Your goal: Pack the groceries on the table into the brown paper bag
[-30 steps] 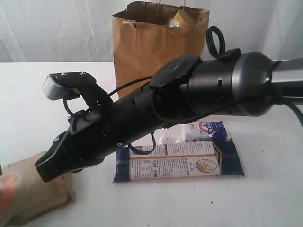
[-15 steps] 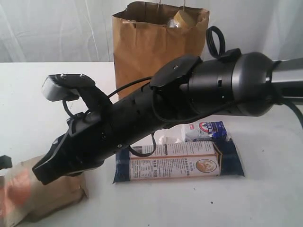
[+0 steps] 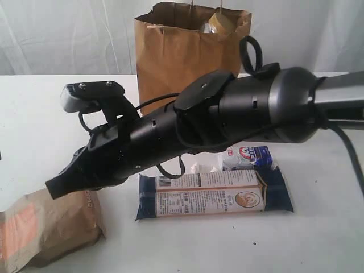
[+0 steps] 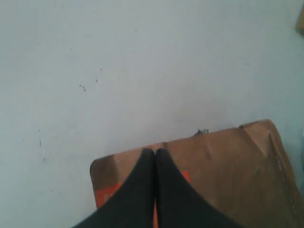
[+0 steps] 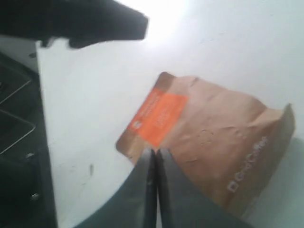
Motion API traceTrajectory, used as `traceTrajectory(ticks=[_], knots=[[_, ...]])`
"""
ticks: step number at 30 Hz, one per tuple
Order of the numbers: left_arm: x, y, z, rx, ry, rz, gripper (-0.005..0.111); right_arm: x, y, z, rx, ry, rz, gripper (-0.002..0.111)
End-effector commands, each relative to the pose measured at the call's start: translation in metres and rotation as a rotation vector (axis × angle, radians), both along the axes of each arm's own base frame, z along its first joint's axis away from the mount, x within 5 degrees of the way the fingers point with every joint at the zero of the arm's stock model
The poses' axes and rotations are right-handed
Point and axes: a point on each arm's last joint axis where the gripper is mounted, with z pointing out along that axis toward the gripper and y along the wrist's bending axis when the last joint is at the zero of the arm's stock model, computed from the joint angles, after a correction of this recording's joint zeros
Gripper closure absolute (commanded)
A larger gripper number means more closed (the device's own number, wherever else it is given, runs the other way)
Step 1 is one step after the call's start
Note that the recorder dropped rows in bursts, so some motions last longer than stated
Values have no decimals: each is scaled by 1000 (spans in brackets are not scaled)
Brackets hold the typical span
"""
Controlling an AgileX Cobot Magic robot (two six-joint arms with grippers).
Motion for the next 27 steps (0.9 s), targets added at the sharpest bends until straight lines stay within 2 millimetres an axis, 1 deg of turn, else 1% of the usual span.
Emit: traceTrajectory(ticks=[1,2,3,4,5,6,7,8,9,12,16,22,27], knots=[[-8,-3,-4,-6,82,-43,107,7,11,-28,-59,13,-20,108],[-9,-4,-5,5,98,-59,103,12,14,-38,-84,-2,-78,108],[-10,-4,-6,4,109,-65,100,14,14,-42,-96,-10,-101,108],[-12,-4,-7,4,127,-74,89,17,17,-47,-111,-26,-129,108],[-12,-4,-7,4,127,-74,83,18,18,-49,-113,-24,-129,108],[-12,-5,-6,-14,129,-65,71,20,20,-53,-117,-19,-129,108],[-11,-5,-6,-21,129,-62,67,20,21,-55,-121,-16,-129,108],[-11,-6,-6,-26,128,-60,59,23,21,-63,-137,-16,-155,108],[-12,-6,-6,-27,135,-63,56,24,21,-71,-146,3,-169,108],[-14,-6,-7,-20,154,-75,56,22,23,-82,-164,25,-148,108],[-15,-5,-9,7,171,-92,56,26,22,-84,-173,11,-199,108],[-15,-3,-9,23,169,-94,56,36,18,-84,-172,23,-357,108],[-15,-3,-9,30,164,-97,56,38,17,-85,-178,14,-379,108]])
